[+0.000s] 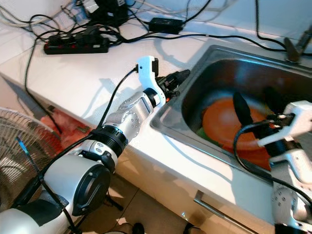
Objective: Kitchen organization
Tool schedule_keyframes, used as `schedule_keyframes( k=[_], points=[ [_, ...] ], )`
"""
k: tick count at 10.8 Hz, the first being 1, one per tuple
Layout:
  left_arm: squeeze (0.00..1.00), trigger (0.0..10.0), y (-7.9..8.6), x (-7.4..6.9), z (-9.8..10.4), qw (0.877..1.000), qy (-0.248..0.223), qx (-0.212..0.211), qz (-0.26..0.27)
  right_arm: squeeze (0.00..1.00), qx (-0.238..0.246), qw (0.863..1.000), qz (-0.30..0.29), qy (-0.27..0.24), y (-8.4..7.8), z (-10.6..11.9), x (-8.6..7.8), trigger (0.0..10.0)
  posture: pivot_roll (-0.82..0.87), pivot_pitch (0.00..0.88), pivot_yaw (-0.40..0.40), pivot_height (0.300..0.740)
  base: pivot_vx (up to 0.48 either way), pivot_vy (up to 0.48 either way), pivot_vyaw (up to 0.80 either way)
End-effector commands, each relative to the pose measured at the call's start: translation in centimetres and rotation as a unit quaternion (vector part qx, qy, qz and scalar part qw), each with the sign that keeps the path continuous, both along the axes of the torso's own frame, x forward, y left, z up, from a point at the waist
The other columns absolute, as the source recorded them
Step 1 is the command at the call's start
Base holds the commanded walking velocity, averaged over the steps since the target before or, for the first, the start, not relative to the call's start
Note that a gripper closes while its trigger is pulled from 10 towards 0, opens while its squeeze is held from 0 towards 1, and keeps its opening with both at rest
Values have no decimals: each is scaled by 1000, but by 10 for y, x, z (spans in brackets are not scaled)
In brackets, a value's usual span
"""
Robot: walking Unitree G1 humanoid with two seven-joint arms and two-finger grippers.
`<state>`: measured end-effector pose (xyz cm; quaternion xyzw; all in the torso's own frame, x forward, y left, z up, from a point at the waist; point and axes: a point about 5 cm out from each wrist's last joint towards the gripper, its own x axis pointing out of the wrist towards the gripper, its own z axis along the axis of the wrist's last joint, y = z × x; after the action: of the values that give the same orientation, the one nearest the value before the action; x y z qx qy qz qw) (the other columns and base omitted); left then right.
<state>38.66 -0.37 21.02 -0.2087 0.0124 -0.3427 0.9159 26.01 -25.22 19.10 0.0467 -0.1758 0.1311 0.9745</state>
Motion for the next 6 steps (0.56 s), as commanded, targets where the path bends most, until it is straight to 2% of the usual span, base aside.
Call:
schedule_keyframes(
  k=[1,2,3,4,5,6],
  points=[
    [0,10000,-43,-19,7,999,-20,-14,-38,0,22,999,2,44,8,-25,2,10000,-107,144,149,740,0,0,0],
    [0,10000,-16,-9,8,997,-64,24,22,0,16,999,-1,48,13,-26,7,10000,-92,144,148,740,0,0,0],
    [0,10000,7,-3,12,990,-109,61,70,0,18,999,-2,41,20,-22,12,10000,-78,141,147,740,0,0,0],
    [0,10000,32,0,13,974,-157,112,118,0,21,999,-35,35,22,-17,22,10000,-67,140,146,740,0,0,0],
    [0,10000,57,-2,8,959,-184,143,163,0,32,998,-54,29,26,-15,29,10000,-67,140,146,740,0,0,0],
    [0,10000,68,-4,3,954,-187,149,182,0,35,997,-58,25,31,-14,32,10000,-67,140,146,740,0,0,0]
  ],
)
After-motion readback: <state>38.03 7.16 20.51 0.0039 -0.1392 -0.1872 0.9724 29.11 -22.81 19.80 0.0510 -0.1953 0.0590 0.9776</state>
